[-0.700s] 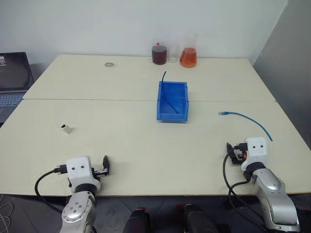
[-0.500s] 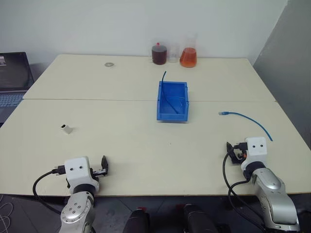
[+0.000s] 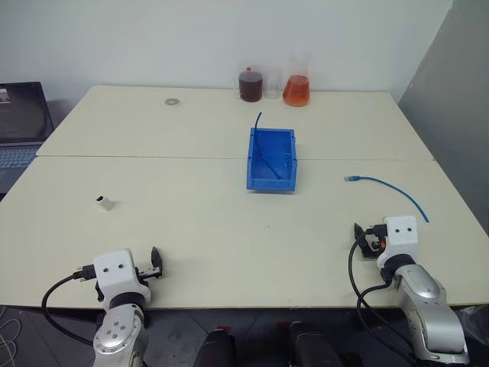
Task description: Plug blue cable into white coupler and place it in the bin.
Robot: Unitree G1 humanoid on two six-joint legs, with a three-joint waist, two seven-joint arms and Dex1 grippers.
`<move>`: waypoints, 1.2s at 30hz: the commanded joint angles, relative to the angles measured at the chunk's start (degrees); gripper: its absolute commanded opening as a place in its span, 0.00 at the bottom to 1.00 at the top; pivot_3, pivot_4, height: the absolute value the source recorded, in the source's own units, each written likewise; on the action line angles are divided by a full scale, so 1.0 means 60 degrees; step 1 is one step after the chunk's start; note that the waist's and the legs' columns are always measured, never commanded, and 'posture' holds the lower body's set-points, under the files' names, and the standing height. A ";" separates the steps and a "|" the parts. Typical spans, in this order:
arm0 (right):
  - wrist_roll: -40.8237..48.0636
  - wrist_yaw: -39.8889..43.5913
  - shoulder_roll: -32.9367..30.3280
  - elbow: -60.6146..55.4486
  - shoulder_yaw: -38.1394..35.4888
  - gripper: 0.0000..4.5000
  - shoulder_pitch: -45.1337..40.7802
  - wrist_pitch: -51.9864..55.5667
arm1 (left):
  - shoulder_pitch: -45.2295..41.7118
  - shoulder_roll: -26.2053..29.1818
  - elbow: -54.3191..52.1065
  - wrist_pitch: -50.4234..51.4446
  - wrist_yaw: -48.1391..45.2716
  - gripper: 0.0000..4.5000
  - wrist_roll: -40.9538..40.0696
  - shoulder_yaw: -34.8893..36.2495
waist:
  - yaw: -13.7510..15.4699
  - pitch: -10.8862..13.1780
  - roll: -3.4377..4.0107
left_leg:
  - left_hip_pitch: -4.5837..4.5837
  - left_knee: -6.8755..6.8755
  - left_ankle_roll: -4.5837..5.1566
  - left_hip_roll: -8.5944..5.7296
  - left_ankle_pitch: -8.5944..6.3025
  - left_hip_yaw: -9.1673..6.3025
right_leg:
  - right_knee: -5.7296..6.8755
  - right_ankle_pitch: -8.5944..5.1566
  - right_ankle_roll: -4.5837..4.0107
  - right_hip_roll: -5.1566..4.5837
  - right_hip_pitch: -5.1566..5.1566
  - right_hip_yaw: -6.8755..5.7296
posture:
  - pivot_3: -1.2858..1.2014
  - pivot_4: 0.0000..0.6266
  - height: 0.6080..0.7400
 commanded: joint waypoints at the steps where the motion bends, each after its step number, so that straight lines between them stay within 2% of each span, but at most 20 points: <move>1: -0.0020 -0.0095 -0.0050 -0.0267 -0.0105 0.87 -0.0152 -0.0218 | -0.0088 0.0023 -0.0072 -0.0088 0.0133 1.00 0.0109 0.0156 | 0.0000 0.0000 0.0000 | 0.0000 0.0000 0.0000 0.0000 0.0000 0.0000 | 0.0000 0.0000 0.0000 0.0000 0.0000 0.0000 | 0.52 0.24 1.00; 3: -0.0028 -0.0105 -0.0053 -0.0322 -0.0116 0.87 -0.0134 -0.0191 | -0.0135 0.0153 -0.0038 -0.0197 -0.0015 1.00 0.0107 0.0078 | -0.0001 0.0000 0.0000 | -0.0001 0.0000 0.0000 0.0000 0.0000 0.0000 | 0.0000 0.0000 0.0000 0.0000 0.0000 0.0000 | 0.52 0.24 1.00; 8: 0.0013 0.0195 -0.0493 -0.0151 -0.0358 0.87 -0.0383 -0.0456 | -0.1480 0.1877 -0.0068 -0.0109 -0.2340 1.00 -0.0384 -0.1044 | 0.0044 0.0016 0.0006 | -0.0003 0.0002 0.0000 0.0000 0.0001 -0.0009 | 0.0006 -0.0001 -0.0002 0.0005 -0.0004 -0.0010 | 0.52 0.24 1.00; 12: 0.0718 0.1284 -0.1351 0.0897 -0.0834 0.87 -0.1176 -0.0819 | -0.3409 0.3139 0.0099 0.0314 -0.4745 1.00 -0.1353 -0.2267 | 0.0065 0.0026 0.0016 | -0.0004 0.0022 -0.0004 -0.0014 0.0004 0.0000 | 0.0002 0.0011 0.0018 0.0001 0.0008 0.0000 | 0.52 0.24 1.00; 15: 0.1303 0.3218 -0.2559 0.2917 -0.0765 0.87 -0.2641 -0.1314 | -0.5533 0.3629 0.1224 0.0233 -0.6847 1.00 -0.1816 -0.3531 | -0.0008 0.0038 0.0022 | 0.0002 0.0021 -0.0002 -0.0021 0.0003 0.0037 | -0.0013 0.0038 0.0062 -0.0001 0.0015 0.0032 | 0.52 0.24 1.00; 17: 0.1290 0.4475 -0.3305 0.4549 -0.0412 0.87 -0.3679 -0.1921 | -0.6575 0.3687 0.2055 0.0045 -0.8006 1.00 -0.1948 -0.4300 | -0.0042 0.0044 0.0033 | -0.0006 0.0020 0.0000 -0.0023 0.0004 0.0049 | -0.0016 0.0064 0.0100 0.0002 0.0003 0.0042 | 0.52 0.24 1.00; 20: 0.1051 0.5610 -0.3890 0.7317 -0.0029 0.87 -0.5349 -0.2940 | -0.7590 0.3495 0.3281 -0.0450 -0.8813 1.00 -0.1666 -0.5074 | -0.0118 0.0047 0.0039 | 0.0006 0.0006 0.0006 -0.0011 0.0000 0.0053 | -0.0016 0.0055 0.0084 0.0026 0.0004 0.0051 | 0.52 0.24 1.00; 24: 0.0223 0.6107 -0.4327 1.1632 0.0506 0.87 -0.7651 -0.4481 | -0.8493 0.2940 0.4490 -0.1167 -0.9097 1.00 -0.1274 -0.5654 | -0.0145 0.0062 0.0041 | 0.0000 0.0000 0.0009 0.0002 -0.0001 0.0048 | -0.0015 0.0073 0.0029 0.0044 -0.0003 0.0052 | 0.52 0.24 1.00; 26: -0.0103 0.6179 -0.4444 1.3083 0.0693 0.87 -0.8438 -0.4984 | -0.8707 0.2708 0.4701 -0.1243 -0.9122 1.00 -0.1254 -0.5703 | -0.0141 0.0073 0.0055 | -0.0008 -0.0003 0.0010 0.0000 -0.0001 0.0045 | -0.0018 0.0074 0.0022 0.0040 -0.0003 0.0048 | 0.52 0.24 1.00; 30: -0.0551 0.6411 -0.4515 1.4923 0.0984 0.87 -0.9375 -0.5065 | -0.8652 0.2526 0.4477 -0.1004 -0.9261 1.00 -0.1382 -0.5758 | -0.0116 0.0077 0.0063 | -0.0021 -0.0001 0.0010 -0.0006 -0.0001 0.0080 | -0.0020 0.0075 0.0020 0.0007 -0.0008 0.0048 | 0.52 0.24 1.00; 36: -0.1058 0.5724 -0.4537 1.5930 0.1099 0.87 -0.9918 -0.4474 | -0.8322 0.2676 0.3968 -0.0666 -0.9401 1.00 -0.1416 -0.5716 | -0.0111 0.0080 0.0066 | -0.0016 0.0002 0.0010 -0.0010 -0.0001 0.0137 | -0.0011 0.0078 0.0029 -0.0024 -0.0007 0.0062 | 0.52 0.24 1.00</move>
